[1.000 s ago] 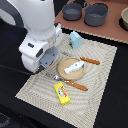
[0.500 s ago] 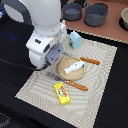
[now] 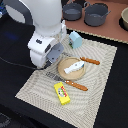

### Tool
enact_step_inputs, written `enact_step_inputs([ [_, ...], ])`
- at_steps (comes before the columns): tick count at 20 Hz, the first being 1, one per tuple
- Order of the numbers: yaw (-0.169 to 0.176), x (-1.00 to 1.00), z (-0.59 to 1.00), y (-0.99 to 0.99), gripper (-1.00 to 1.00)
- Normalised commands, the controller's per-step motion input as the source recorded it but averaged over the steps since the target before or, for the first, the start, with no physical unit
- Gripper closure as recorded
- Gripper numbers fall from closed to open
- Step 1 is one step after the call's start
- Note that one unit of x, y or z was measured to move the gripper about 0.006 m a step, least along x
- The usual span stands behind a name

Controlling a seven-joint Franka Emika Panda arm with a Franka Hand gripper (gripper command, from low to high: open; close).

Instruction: Interact with the objects in diverse but meaningful ways.

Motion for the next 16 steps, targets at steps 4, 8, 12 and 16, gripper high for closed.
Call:
enact_step_inputs([
  [4, 0.063, -0.26, 0.36, 0.18, -1.00],
  [8, 0.005, -0.02, 1.00, 0.22, -1.00],
  [12, -0.040, 0.50, 0.92, -0.01, -1.00],
  [16, -0.058, 0.71, 0.55, -0.27, -1.00],
])
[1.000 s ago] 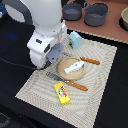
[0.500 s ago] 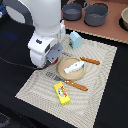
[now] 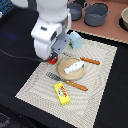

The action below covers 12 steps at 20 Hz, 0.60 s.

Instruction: Interact with the objects in diverse but meaningful ways.

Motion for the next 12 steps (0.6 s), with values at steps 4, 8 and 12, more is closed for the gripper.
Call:
enact_step_inputs([
  [4, -0.121, 0.71, 0.12, -0.47, -1.00],
  [8, -0.137, 0.66, 0.00, -0.51, -1.00],
  [12, -0.129, 0.58, -0.01, -0.58, -1.00],
])
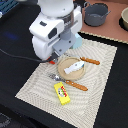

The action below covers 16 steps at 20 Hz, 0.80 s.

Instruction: Interact with the objects in diverse but meaningful ways.

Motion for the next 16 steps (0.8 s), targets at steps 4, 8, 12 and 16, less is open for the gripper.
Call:
enact_step_inputs([
  [4, -0.110, 0.49, -0.04, -0.66, -1.00],
  [8, -0.099, 0.48, -0.02, -0.67, -1.00],
  [12, -0.070, 0.38, -0.19, -0.49, -1.00],
  [16, -0.054, 0.43, -0.22, -0.37, -1.00],
])
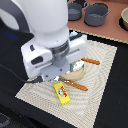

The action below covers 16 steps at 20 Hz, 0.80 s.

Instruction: Interact with the objects in diverse but meaningful ways.

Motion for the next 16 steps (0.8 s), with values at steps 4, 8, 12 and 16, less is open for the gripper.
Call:
enact_step_inputs([
  [4, -0.040, 0.46, -0.23, -0.25, -1.00],
  [8, -0.039, 0.49, -0.20, -0.26, -1.00],
  [12, -0.037, 0.45, -0.25, -0.26, -1.00],
  [16, -0.037, 0.39, -0.26, -0.23, 1.00],
])
